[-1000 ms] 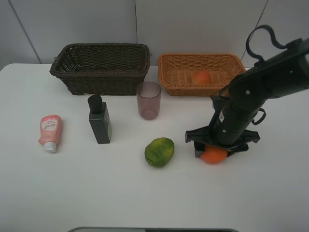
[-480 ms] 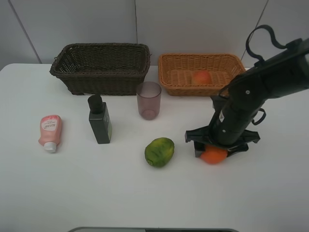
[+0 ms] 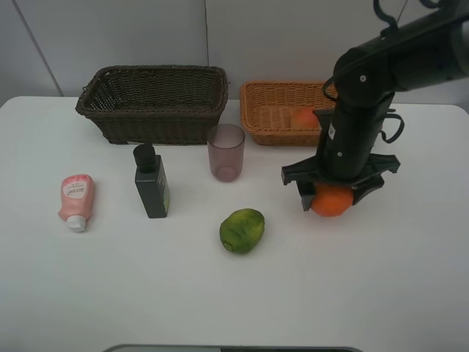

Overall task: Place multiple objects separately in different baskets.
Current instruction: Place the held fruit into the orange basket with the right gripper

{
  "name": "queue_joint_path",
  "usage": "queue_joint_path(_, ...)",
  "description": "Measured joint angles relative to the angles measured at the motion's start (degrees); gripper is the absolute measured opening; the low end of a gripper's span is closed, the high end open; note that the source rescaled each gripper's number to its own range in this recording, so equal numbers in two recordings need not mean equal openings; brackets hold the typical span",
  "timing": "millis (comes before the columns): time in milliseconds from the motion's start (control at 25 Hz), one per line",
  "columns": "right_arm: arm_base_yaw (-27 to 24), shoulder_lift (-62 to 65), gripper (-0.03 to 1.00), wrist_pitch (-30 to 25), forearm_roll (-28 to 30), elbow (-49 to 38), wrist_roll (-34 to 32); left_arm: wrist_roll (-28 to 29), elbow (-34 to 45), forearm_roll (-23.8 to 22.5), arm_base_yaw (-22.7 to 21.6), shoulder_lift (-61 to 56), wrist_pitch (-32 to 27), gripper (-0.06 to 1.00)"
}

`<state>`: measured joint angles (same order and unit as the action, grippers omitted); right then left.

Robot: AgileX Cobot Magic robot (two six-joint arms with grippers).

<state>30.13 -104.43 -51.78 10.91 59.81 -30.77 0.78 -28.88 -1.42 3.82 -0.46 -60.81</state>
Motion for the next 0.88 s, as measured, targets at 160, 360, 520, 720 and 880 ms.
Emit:
queue_joint_path(160, -2.74, 0.0, 0.37, -3.52, -0.05, 8.06, 3.94, 0.0, 0.0, 0.0, 0.0, 0.0, 0.0, 1.0)
queue_joint_path(360, -6.79, -0.63, 0.37, -6.93, 0.0, 18.11, 9.27, 0.0, 0.0, 0.0, 0.0, 0.0, 0.0, 1.0)
queue_joint_path(520, -10.26, -2.97, 0.37, -8.13, 0.01, 24.88, 12.12, 0.0, 0.0, 0.0, 0.0, 0.0, 0.0, 1.0)
queue_joint_path(720, -13.22, -8.05, 0.37, -8.59, 0.01, 31.04, 14.78, 0.0, 0.0, 0.0, 0.0, 0.0, 0.0, 1.0)
queue_joint_path(880, -15.05, -12.34, 0.37, -7.16, 0.01, 34.72, 15.83, 0.0, 0.0, 0.0, 0.0, 0.0, 0.0, 1.0)
